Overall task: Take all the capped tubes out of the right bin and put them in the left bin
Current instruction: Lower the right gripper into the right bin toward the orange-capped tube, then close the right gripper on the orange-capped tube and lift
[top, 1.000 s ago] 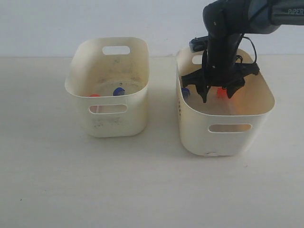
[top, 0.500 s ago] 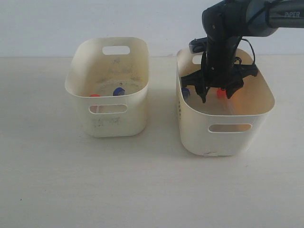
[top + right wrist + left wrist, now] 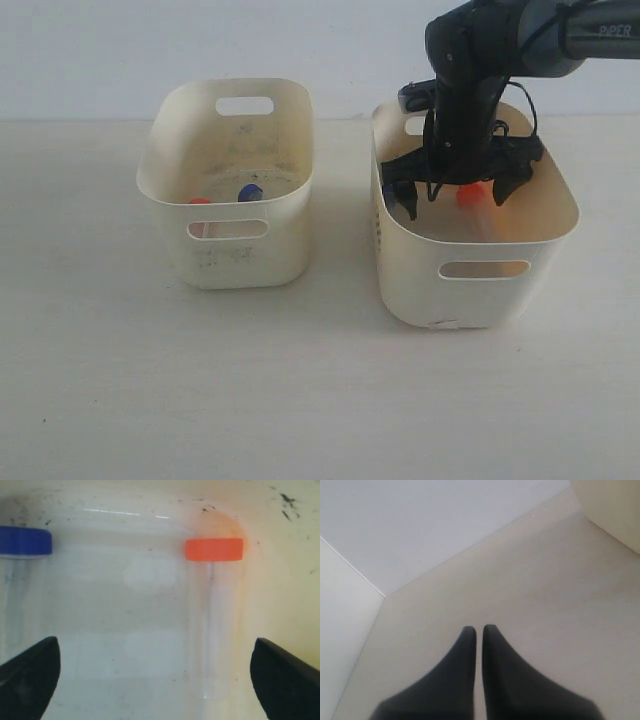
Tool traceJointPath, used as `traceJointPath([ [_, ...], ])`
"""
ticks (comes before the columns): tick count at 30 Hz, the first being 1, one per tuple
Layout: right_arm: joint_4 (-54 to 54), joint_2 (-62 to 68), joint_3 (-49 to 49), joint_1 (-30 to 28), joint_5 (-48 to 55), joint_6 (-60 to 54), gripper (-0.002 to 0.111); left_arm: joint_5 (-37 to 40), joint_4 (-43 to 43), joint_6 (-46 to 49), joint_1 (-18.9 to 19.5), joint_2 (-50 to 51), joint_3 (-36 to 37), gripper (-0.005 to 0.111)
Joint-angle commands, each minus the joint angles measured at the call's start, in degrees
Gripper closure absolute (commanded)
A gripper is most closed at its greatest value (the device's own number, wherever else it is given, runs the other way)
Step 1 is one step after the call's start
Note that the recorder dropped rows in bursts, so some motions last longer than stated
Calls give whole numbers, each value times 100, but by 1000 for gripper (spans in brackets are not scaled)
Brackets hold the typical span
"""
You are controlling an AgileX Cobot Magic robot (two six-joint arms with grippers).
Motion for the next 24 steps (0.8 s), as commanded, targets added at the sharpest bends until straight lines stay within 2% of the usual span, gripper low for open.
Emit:
traceJointPath([
  [1,-47,157,-2,-2,126,-16,12,-28,-16,4,-6,20,-22,103],
  [24,126,642,-2,-2,93,54,12,-28,-16,4,-6,20,-22,103],
])
